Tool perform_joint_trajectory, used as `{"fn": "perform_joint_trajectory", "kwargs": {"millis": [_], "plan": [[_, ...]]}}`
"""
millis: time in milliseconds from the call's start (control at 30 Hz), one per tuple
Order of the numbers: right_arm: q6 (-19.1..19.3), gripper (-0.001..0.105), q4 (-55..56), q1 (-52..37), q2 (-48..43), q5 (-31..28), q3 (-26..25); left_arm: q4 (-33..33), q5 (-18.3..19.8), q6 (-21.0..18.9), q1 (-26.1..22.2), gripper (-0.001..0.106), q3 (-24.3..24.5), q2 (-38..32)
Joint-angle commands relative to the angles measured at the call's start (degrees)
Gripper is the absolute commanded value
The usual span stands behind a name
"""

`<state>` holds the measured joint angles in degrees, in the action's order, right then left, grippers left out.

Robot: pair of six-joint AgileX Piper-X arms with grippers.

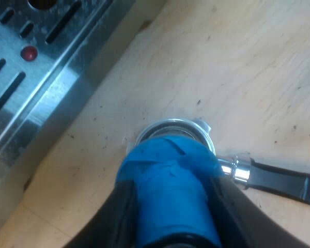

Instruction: Grind coffee beans and then tamp

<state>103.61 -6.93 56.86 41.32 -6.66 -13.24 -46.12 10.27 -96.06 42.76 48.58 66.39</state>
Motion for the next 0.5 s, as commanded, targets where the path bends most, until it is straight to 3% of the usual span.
{"fn": "perform_joint_trajectory", "kwargs": {"millis": [33, 167, 500], "plan": [[0.3, 0.08, -1.3, 0.0, -0.2, 0.7, -0.2, -0.8, 0.3, -0.4, 0.2, 0.0, 1.5, -0.4], [0.5, 0.079, -1.4, 0.0, -0.2, 3.1, -0.7, -0.3, 2.4, -0.4, 0.2, 0.0, 2.6, -0.4], [0.5, 0.079, -1.4, 0.0, -0.2, 3.1, -0.7, 0.1, 2.0, -0.8, 3.1, 0.0, 2.6, 2.8]]}}
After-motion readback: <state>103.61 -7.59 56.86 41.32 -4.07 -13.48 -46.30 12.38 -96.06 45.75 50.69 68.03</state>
